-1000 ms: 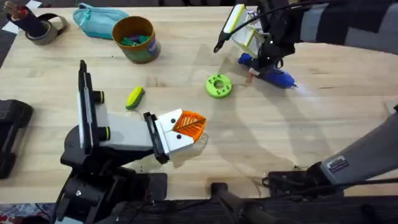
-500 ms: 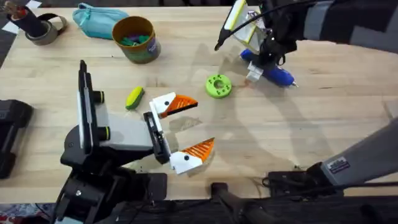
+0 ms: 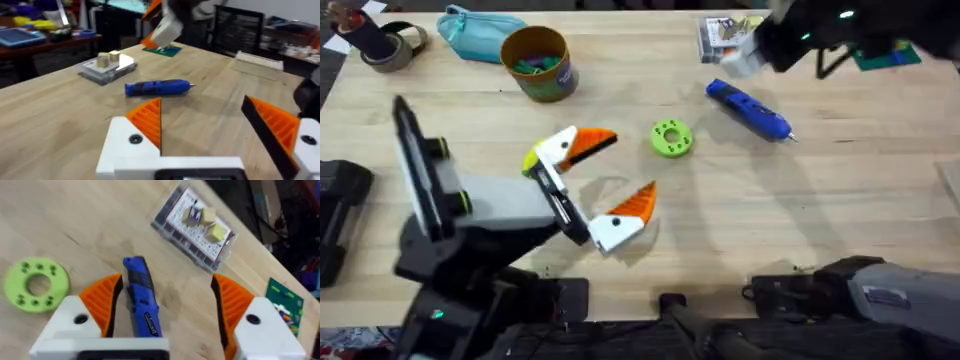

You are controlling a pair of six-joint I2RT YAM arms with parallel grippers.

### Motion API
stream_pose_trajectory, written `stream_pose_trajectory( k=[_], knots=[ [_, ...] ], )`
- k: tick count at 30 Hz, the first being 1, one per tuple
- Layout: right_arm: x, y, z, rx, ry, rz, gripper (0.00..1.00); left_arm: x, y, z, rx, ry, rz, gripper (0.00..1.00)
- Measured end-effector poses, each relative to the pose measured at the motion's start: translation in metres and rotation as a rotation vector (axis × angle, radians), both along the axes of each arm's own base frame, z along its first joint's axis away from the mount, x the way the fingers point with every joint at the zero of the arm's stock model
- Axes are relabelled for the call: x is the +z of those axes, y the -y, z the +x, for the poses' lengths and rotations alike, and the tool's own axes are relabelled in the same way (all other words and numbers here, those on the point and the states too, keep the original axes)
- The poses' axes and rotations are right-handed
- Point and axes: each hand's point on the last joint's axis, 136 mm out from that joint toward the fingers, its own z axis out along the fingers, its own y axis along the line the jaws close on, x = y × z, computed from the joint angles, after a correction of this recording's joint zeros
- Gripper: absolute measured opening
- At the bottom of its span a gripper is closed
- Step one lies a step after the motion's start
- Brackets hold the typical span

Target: Pick up the gripper from the table and insert it into the empty holder that is missing its gripper. Then pick up a screw, insert it into the mounting hole, and use the screwdriver to tighten it. Finally, clean up the table by picking up the vegetable and placing it into the bucket.

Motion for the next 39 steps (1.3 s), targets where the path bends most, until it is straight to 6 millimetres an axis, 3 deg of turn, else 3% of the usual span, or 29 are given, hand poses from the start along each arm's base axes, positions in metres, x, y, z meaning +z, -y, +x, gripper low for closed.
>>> stream_pose_trajectory(
  k=[6,12,15,19,25,33,39],
  knots=[
    [0.064,-0.001,-0.026,-0.125,0.125,0.272,0.996,0.039,-0.015,0.017,0.138,-0.062,0.09,0.985],
    [0.095,0.004,-0.05,-0.177,0.18,0.393,0.996,0.04,-0.037,0.03,0.261,-0.304,0.311,0.986],
    [0.096,0.008,-0.061,-0.194,0.164,0.401,0.996,0.039,-0.051,0.036,0.319,-0.399,0.424,0.985],
    [0.079,0.013,-0.077,-0.217,0.082,0.374,0.996,0.037,-0.073,0.04,0.416,-0.487,0.56,0.986],
    [0.062,0.015,-0.083,-0.235,0.01,0.349,0.996,0.027,-0.11,0.038,0.562,-0.585,0.682,0.986],
    [0.052,0.016,-0.086,-0.245,-0.035,0.332,0.996,0.018,-0.161,0.051,0.77,-0.684,0.688,0.986],
    [0.049,0.017,-0.088,-0.247,-0.047,0.327,0.996,0.008,-0.174,0.067,0.786,-0.741,0.668,0.986]
  ],
)
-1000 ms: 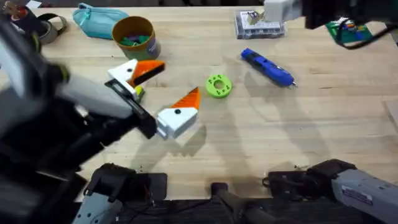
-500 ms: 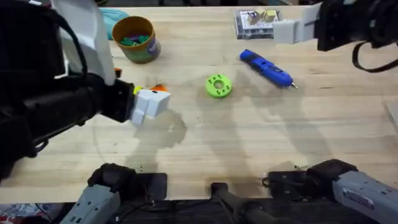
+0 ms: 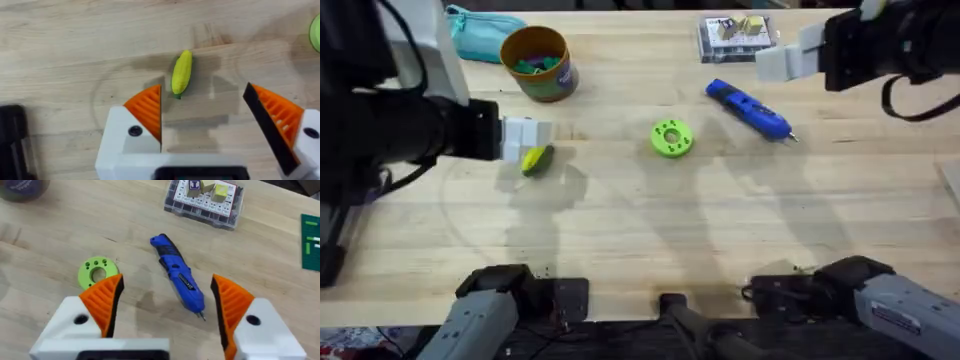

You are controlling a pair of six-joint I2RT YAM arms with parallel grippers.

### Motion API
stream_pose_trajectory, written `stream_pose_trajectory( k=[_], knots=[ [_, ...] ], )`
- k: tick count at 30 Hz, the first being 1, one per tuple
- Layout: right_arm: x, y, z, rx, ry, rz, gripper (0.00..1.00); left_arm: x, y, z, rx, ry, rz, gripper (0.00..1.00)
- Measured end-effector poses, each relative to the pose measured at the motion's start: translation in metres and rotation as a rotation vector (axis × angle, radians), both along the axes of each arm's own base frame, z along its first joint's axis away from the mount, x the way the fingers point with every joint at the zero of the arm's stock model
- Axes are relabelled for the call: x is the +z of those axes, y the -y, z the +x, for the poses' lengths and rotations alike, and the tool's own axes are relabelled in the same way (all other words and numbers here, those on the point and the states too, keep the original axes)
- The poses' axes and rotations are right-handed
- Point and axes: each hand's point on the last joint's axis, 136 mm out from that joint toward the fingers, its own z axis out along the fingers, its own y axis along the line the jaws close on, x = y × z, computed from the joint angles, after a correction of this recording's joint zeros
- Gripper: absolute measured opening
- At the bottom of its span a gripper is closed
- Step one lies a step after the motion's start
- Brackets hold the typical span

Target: Pick up the gripper from the table and insert it into the empty holder that is missing its gripper. Then pick up a screw, insert it into the mounting hole, and use the screwdriver to tighten it. Finally, clean up the table by picking up the vegetable and placing it into the bucket.

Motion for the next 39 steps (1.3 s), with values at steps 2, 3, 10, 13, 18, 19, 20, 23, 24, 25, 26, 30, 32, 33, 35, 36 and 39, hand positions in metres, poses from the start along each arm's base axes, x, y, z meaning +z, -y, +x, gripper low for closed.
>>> stream_pose_trajectory(
  k=[2,3,10,13,18,19,20,23,24,25,26,30,32,33,35,36,39],
  knots=[
    [0.0,0.0,0.0,0.0,0.0,0.0,0.996,0.0,0.0,0.0,0.0,0.0,0.0,0.986],
    [0.0,0.0,0.0,0.0,0.0,0.0,0.996,0.0,0.0,0.0,0.0,0.0,0.0,0.986],
    [0.0,0.0,0.0,0.0,0.0,0.0,0.996,0.0,0.0,0.0,0.0,0.0,0.0,0.986],
    [0.0,0.0,0.0,0.0,0.0,0.0,0.996,0.0,0.0,0.0,0.0,0.0,0.0,0.986],
    [0.0,0.0,0.0,0.0,0.0,0.0,0.996,0.0,0.0,0.0,0.0,0.0,0.0,0.986],
    [0.0,0.0,0.0,0.0,0.0,0.0,0.996,0.0,0.0,0.0,0.0,0.0,0.0,0.986],
    [0.0,0.0,0.0,0.0,0.0,0.0,0.996,0.0,0.0,0.0,0.0,0.0,0.0,0.986],
    [0.0,0.0,0.0,0.0,0.0,0.0,0.996,0.0,0.0,0.0,0.0,0.0,0.0,0.986],
    [0.0,0.0,0.0,0.0,0.0,0.0,0.996,0.0,0.0,0.0,0.0,0.0,0.0,0.986],
    [0.0,0.0,0.0,0.0,0.0,0.0,0.996,0.0,0.0,0.0,0.0,0.0,0.0,0.986],
    [0.0,0.0,0.0,0.0,0.0,0.0,0.996,0.0,0.0,0.0,0.0,0.0,0.0,0.986],
    [0.0,0.0,0.0,0.0,0.0,0.0,0.996,0.0,0.0,0.0,0.0,0.0,0.0,0.986],
    [0.0,0.0,0.0,0.0,0.0,0.0,0.996,0.0,0.0,0.0,0.0,0.0,0.0,0.986],
    [0.0,0.0,0.0,0.0,0.0,0.0,0.996,0.0,0.0,0.0,0.0,0.0,0.0,0.986],
    [0.0,0.0,0.0,0.0,0.0,0.0,0.996,0.0,0.0,0.0,0.0,0.0,0.0,0.986],
    [0.0,0.0,0.0,0.0,0.0,0.0,0.996,0.0,0.0,0.0,0.0,0.0,0.0,0.986],
    [0.0,0.0,0.0,0.0,0.0,0.0,0.996,0.0,0.0,0.0,0.0,0.0,0.0,0.986]
  ],
)
